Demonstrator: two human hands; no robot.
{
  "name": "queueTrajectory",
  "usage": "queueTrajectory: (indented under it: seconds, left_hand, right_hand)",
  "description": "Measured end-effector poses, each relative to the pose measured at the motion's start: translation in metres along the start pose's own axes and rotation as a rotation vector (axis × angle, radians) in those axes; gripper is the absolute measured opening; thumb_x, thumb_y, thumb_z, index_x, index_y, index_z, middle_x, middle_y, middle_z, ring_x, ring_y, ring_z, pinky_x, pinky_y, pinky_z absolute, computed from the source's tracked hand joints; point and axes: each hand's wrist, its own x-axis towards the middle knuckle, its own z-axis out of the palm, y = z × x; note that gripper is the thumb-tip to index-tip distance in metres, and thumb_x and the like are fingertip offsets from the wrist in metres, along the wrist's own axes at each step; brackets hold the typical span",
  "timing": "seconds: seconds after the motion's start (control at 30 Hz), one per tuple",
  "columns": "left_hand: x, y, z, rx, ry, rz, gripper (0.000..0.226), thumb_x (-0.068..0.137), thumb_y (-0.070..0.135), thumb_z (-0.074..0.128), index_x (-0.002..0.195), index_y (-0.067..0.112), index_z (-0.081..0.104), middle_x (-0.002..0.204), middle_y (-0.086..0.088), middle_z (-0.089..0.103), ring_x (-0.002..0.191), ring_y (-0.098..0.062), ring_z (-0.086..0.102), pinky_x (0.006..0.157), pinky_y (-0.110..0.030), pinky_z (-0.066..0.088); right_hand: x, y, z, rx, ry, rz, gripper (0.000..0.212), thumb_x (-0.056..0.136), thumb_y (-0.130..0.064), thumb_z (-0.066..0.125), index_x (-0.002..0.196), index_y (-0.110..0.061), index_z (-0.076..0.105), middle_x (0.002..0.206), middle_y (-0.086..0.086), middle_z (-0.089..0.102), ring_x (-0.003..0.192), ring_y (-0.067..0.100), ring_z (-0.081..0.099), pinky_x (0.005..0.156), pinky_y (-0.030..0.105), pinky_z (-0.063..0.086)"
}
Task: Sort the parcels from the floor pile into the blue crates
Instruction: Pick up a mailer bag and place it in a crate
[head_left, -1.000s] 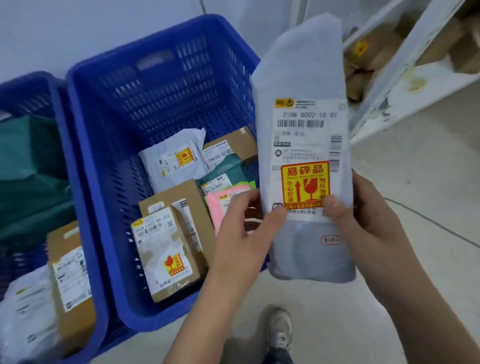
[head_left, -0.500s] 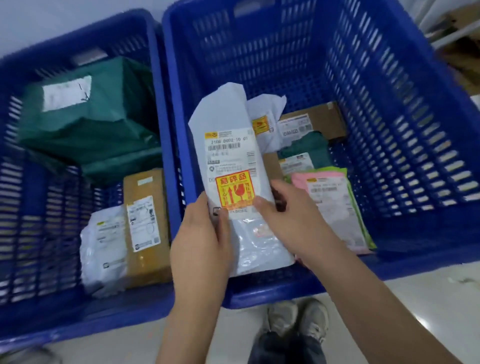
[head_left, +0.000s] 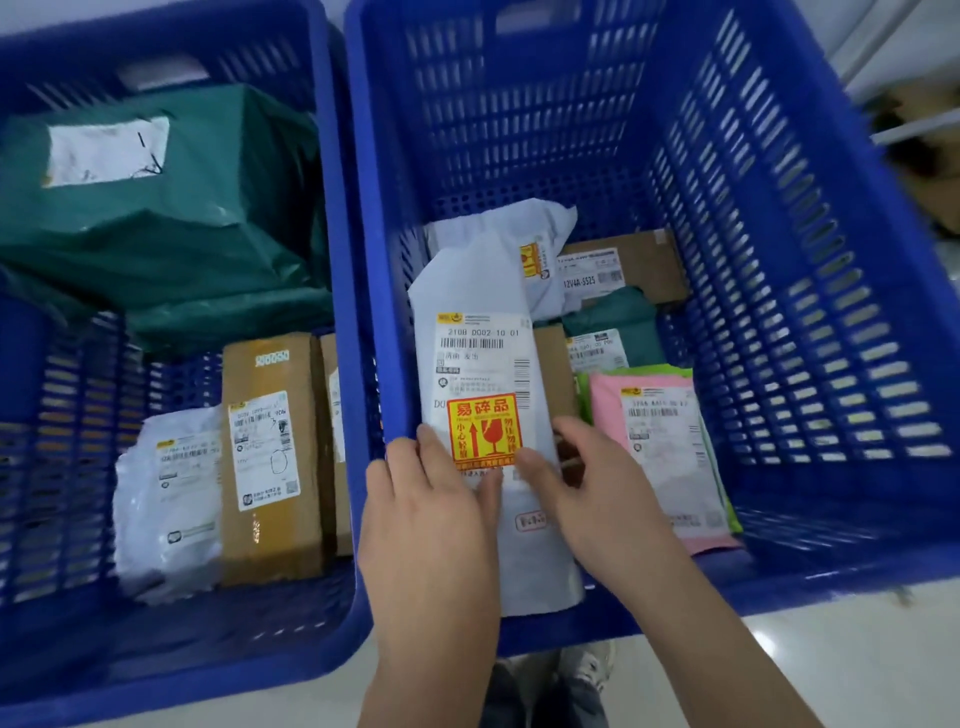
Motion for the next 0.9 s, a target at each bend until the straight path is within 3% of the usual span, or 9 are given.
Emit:
queueTrajectory:
  seconds: [0.07,0.17,0.27,0.37,0.43,0.53,0.63,0.73,0.9]
  left_hand:
    - [0.001,0.006,-0.004,-0.011,-0.011,-0.016,0.068,0.088,0.051,0.047,0.139,0.006,0.038,0.119,-0.007,0.049,0.110,-0.021,0.047,0.086,-0.028,0.043]
    - [0.001,0.021,-0.015,-0.162,0.057,-0.021,0.070,0.083,0.052,0.051,0.138,0.009,0.040,0.115,-0.008,0.045,0.108,-0.023,0.045,0.079,-0.030,0.042]
    - [0.005,0.060,-0.022,-0.273,0.076,0.065,0.077,0.083,0.050,0.054,0.144,0.012,0.026,0.123,-0.009,0.041,0.114,-0.023,0.044,0.078,-0.030,0.044]
    - [0.014,0.111,-0.022,-0.362,0.019,0.260,0.084,0.088,0.046,0.052,0.149,0.015,0.003,0.132,-0.006,0.032,0.120,-0.018,0.039,0.091,-0.029,0.043]
    - [0.027,0.141,-0.015,-0.481,-0.056,0.311,0.082,0.088,0.041,0.056,0.148,0.015,0.008,0.130,-0.007,0.035,0.119,-0.020,0.042,0.094,-0.032,0.044]
    - [0.050,0.180,0.009,-0.667,-0.261,0.258,0.064,0.085,0.033,0.063,0.137,0.010,0.034,0.126,-0.009,0.044,0.116,-0.023,0.046,0.095,-0.037,0.043]
    - [0.063,0.206,0.040,-0.698,-0.445,0.177,0.049,0.086,0.030,0.060,0.127,0.006,0.049,0.122,-0.014,0.054,0.111,-0.029,0.054,0.093,-0.043,0.047]
    - [0.060,0.231,0.061,-0.734,-0.586,-0.003,0.058,0.087,0.032,0.054,0.134,0.002,0.036,0.131,-0.016,0.047,0.120,-0.031,0.046,0.100,-0.040,0.041]
    - [0.072,0.256,0.086,-0.809,-0.694,-0.252,0.065,0.091,0.032,0.043,0.148,0.012,0.019,0.148,-0.015,0.033,0.132,-0.033,0.036,0.110,-0.041,0.031]
  right_hand:
    - [-0.002,0.000,0.000,0.031,-0.006,-0.010,0.025,0.092,-0.036,0.053,0.115,-0.030,0.059,0.114,-0.006,0.063,0.100,0.010,0.061,0.090,0.039,0.051]
    - [-0.004,-0.002,-0.008,0.144,0.069,-0.027,0.022,0.094,-0.030,0.052,0.111,-0.029,0.064,0.107,-0.003,0.065,0.096,0.010,0.061,0.086,0.035,0.053]
    - [0.001,0.002,-0.047,0.137,0.210,-0.056,0.019,0.094,-0.025,0.051,0.108,-0.031,0.063,0.102,-0.006,0.065,0.088,0.000,0.058,0.069,0.009,0.047]
    - [0.004,0.006,-0.106,-0.012,0.355,-0.090,0.019,0.094,-0.021,0.051,0.099,-0.037,0.061,0.090,-0.019,0.062,0.082,-0.009,0.055,0.065,0.002,0.041]
    - [0.010,0.013,-0.140,-0.073,0.407,-0.093,0.019,0.094,-0.018,0.051,0.102,-0.030,0.063,0.089,-0.015,0.063,0.081,-0.001,0.056,0.066,0.008,0.042]
    - [0.026,0.034,-0.174,-0.235,0.413,-0.010,0.016,0.094,-0.017,0.050,0.105,-0.017,0.062,0.095,0.000,0.064,0.082,0.018,0.057,0.065,0.026,0.041]
    - [0.041,0.054,-0.184,-0.530,0.364,0.096,0.020,0.095,-0.020,0.047,0.107,-0.007,0.057,0.103,0.012,0.062,0.090,0.029,0.058,0.070,0.030,0.040]
    - [0.049,0.068,-0.180,-0.681,0.267,0.233,0.023,0.093,-0.015,0.049,0.113,-0.003,0.047,0.115,0.019,0.056,0.100,0.032,0.057,0.072,0.033,0.040]
    - [0.060,0.086,-0.161,-0.568,0.038,0.406,0.066,0.092,-0.016,0.047,0.142,0.005,0.009,0.144,0.025,0.028,0.129,0.033,0.040,0.103,0.037,0.038]
